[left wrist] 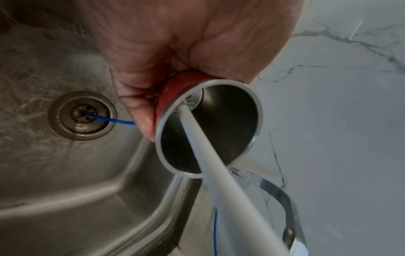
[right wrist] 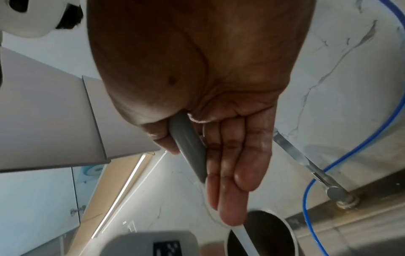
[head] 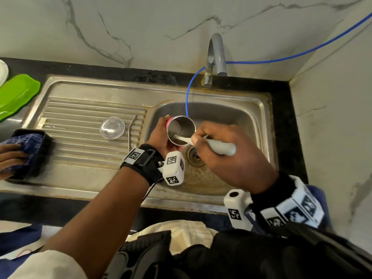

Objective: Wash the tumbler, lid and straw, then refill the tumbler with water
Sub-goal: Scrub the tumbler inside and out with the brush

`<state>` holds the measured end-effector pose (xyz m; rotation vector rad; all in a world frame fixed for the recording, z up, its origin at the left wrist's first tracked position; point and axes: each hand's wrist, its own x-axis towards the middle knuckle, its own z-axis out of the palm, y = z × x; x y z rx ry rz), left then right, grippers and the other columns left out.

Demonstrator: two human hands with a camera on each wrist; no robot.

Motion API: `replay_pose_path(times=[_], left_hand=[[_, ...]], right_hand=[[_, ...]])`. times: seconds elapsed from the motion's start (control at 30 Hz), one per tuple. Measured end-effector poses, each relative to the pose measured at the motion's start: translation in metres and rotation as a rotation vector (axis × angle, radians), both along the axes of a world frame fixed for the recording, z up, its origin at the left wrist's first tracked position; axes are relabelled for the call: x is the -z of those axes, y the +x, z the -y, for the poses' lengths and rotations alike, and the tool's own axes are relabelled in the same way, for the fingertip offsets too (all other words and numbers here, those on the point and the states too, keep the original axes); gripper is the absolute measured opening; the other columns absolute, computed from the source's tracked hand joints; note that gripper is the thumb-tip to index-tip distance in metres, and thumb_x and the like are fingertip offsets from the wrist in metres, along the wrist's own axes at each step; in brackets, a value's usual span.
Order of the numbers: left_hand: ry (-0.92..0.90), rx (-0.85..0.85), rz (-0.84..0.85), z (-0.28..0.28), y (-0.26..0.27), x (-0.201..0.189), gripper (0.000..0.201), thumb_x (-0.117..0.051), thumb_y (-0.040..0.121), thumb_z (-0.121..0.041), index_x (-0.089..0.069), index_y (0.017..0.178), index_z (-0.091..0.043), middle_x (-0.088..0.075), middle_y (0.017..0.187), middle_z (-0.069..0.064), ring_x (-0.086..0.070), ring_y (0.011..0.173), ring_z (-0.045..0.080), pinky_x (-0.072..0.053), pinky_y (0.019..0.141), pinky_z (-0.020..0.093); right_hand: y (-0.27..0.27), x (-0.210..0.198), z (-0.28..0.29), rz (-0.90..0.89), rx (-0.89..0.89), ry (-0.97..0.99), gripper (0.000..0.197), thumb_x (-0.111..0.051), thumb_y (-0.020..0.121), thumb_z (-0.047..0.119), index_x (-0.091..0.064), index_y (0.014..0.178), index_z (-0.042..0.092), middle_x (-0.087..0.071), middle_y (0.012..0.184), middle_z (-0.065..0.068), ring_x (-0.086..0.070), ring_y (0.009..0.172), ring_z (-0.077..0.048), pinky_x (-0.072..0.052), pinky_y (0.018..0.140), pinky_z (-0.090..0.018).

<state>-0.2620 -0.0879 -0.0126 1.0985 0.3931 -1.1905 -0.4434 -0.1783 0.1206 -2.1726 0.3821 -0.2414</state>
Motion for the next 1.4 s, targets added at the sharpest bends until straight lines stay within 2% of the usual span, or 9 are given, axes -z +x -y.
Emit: replay_pose_path(times=[0.07, 0.17, 0.37, 0.6, 0.73, 0.9, 1.07, 1.3, 1.4], left_hand=[[-0.017, 0.024, 0.013, 0.0, 0.0, 0.003, 0.057, -0.038, 0.105, -0.054, -0.067, 0.106, -0.004, -0.073, 0.08, 0.016, -0.073, 0.062, 0.025, -0.057, 0.05, 0.027], [-0.026, -0.048, -0.041, -0.002, 0.004, 0.0, 0.064, -0.047, 0.101, -0.057, -0.062, 0.134, -0.004, -0.072, 0.107, 0.02, -0.076, 0.079, 0.032, -0.062, 0.06, 0.037], [0.009, -0.094, -0.025, -0.009, 0.014, 0.005, 0.056, -0.05, 0.098, -0.058, -0.066, 0.122, -0.009, -0.075, 0.1, 0.015, -0.076, 0.076, 0.028, -0.062, 0.061, 0.034], [0.06, -0.002, -0.006, 0.002, -0.001, 0.016, 0.061, -0.055, 0.096, -0.061, -0.066, 0.121, -0.007, -0.075, 0.096, 0.016, -0.075, 0.077, 0.029, -0.061, 0.062, 0.037], [0.073, -0.005, -0.021, -0.003, 0.004, 0.021, 0.071, -0.057, 0.094, -0.064, -0.065, 0.133, -0.005, -0.075, 0.109, 0.018, -0.075, 0.089, 0.031, -0.062, 0.078, 0.04], [0.049, -0.07, -0.022, -0.003, 0.01, 0.014, 0.057, -0.058, 0.096, -0.058, -0.067, 0.122, -0.008, -0.075, 0.104, 0.016, -0.075, 0.084, 0.029, -0.063, 0.062, 0.039], [0.059, -0.089, -0.003, -0.003, 0.013, 0.018, 0.059, -0.055, 0.096, -0.06, -0.068, 0.125, -0.011, -0.075, 0.11, 0.015, -0.073, 0.092, 0.03, -0.06, 0.078, 0.041], [0.058, 0.022, -0.01, 0.009, 0.003, 0.017, 0.06, -0.053, 0.097, -0.062, -0.071, 0.112, -0.007, -0.076, 0.095, 0.016, -0.075, 0.074, 0.028, -0.061, 0.057, 0.035], [0.089, 0.001, 0.026, 0.005, 0.011, 0.018, 0.065, -0.054, 0.094, -0.064, -0.07, 0.123, -0.008, -0.072, 0.117, 0.016, -0.071, 0.094, 0.029, -0.058, 0.085, 0.039]], right_hand=[[0.003, 0.005, -0.001, -0.01, 0.012, 0.001, 0.023, -0.06, 0.1, 0.035, -0.064, 0.082, 0.022, -0.066, 0.066, 0.004, -0.062, 0.06, -0.018, -0.05, 0.06, -0.045], [-0.006, -0.007, 0.005, -0.02, 0.018, 0.064, 0.024, -0.061, 0.104, 0.029, -0.066, 0.082, 0.021, -0.069, 0.068, -0.002, -0.066, 0.062, -0.021, -0.052, 0.062, -0.045], [-0.027, -0.039, 0.025, -0.011, 0.019, 0.16, 0.025, -0.061, 0.104, 0.02, -0.071, 0.082, 0.014, -0.074, 0.076, -0.006, -0.074, 0.073, -0.024, -0.059, 0.069, -0.051], [-0.003, 0.002, 0.011, -0.016, 0.056, -0.011, 0.027, -0.062, 0.101, 0.028, -0.062, 0.074, 0.024, -0.062, 0.06, 0.005, -0.06, 0.056, -0.015, -0.043, 0.056, -0.031], [-0.001, 0.015, 0.009, -0.014, 0.093, 0.028, 0.026, -0.06, 0.101, 0.031, -0.063, 0.077, 0.024, -0.066, 0.064, 0.004, -0.063, 0.058, -0.017, -0.051, 0.058, -0.04], [-0.011, -0.007, 0.016, -0.017, 0.11, 0.062, 0.023, -0.063, 0.102, 0.024, -0.068, 0.08, 0.02, -0.072, 0.072, -0.002, -0.072, 0.068, -0.022, -0.058, 0.067, -0.048], [-0.025, -0.03, 0.027, 0.018, 0.116, 0.03, 0.03, -0.059, 0.102, 0.032, -0.071, 0.083, 0.012, -0.072, 0.075, -0.007, -0.073, 0.071, -0.026, -0.058, 0.068, -0.053], [-0.002, 0.006, 0.016, -0.02, 0.139, -0.116, 0.026, -0.062, 0.101, 0.031, -0.063, 0.076, 0.023, -0.061, 0.06, 0.008, -0.06, 0.059, -0.013, -0.037, 0.056, -0.024], [-0.006, -0.001, 0.014, -0.028, 0.129, -0.084, 0.026, -0.063, 0.101, 0.027, -0.064, 0.075, 0.026, -0.062, 0.061, 0.012, -0.062, 0.06, -0.012, -0.037, 0.057, -0.019]])
